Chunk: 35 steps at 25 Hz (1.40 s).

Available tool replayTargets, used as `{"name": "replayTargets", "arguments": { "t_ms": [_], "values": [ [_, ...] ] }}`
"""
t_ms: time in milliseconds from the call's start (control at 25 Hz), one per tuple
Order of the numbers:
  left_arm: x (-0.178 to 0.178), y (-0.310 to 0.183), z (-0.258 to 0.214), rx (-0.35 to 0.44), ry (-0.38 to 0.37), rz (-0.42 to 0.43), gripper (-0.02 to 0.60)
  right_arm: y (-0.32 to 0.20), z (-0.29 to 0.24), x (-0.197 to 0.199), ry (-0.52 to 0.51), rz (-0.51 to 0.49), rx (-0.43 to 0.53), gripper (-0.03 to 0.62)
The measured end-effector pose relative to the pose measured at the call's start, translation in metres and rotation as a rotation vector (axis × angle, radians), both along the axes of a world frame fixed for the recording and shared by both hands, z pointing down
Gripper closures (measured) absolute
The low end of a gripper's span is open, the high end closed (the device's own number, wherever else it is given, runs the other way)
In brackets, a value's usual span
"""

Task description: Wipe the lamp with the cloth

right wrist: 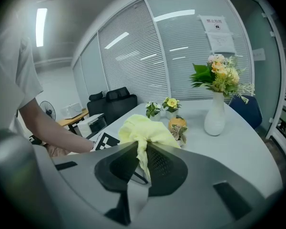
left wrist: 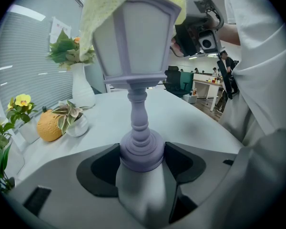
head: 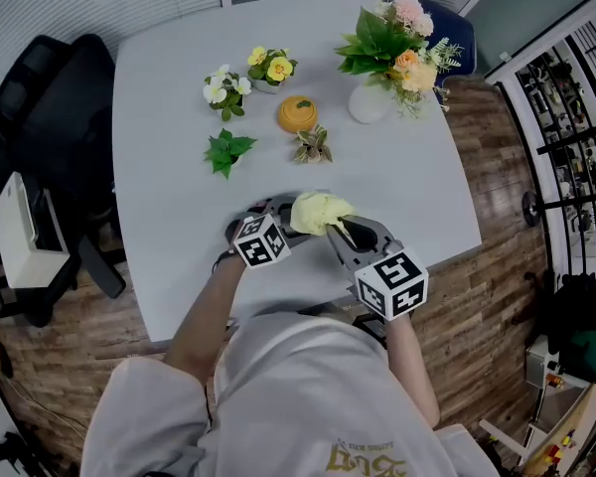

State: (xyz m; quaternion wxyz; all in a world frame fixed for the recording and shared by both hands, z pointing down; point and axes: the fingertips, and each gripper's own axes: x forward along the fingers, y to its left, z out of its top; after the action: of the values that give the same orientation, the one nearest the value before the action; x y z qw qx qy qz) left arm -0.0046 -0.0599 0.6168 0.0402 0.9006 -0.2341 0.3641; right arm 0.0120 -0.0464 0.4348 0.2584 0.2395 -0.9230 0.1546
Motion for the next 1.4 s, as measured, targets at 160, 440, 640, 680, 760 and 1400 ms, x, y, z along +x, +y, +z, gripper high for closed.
{"name": "replayTargets", "arguments": {
  "t_ms": [160, 440, 640, 680, 760, 1400],
  "values": [
    [0.000, 0.000, -0.001, -0.001, 0.002, 0.000, 0.278, -0.007, 0.002, 0.006, 0.001, 0.032, -0.008, 0.542],
    [0.000, 0.000, -0.001, 0.002, 0.002, 0.001, 0.278, -0.018, 0.000, 0.005, -0.022, 0.069, 0.001, 0.542],
    [0.000, -0.001, -0.002, 0.002, 0.003, -0.001, 0.278, -0.025, -0.002, 0.004, -0.048, 0.090, 0.003, 0.542],
    [0.000, -0.001, -0.002, 0.003, 0.003, -0.001, 0.278, -0.027, -0.003, 0.004, -0.058, 0.094, 0.000, 0.542],
    [0.000, -0.001, -0.002, 0.004, 0.002, -0.001, 0.278, -0.030, -0.004, 0.003, -0.083, 0.103, -0.010, 0.543],
    [0.000, -0.001, -0.001, 0.011, 0.002, 0.000, 0.278, -0.053, 0.000, 0.000, -0.244, 0.114, -0.129, 0.543]
  ]
}}
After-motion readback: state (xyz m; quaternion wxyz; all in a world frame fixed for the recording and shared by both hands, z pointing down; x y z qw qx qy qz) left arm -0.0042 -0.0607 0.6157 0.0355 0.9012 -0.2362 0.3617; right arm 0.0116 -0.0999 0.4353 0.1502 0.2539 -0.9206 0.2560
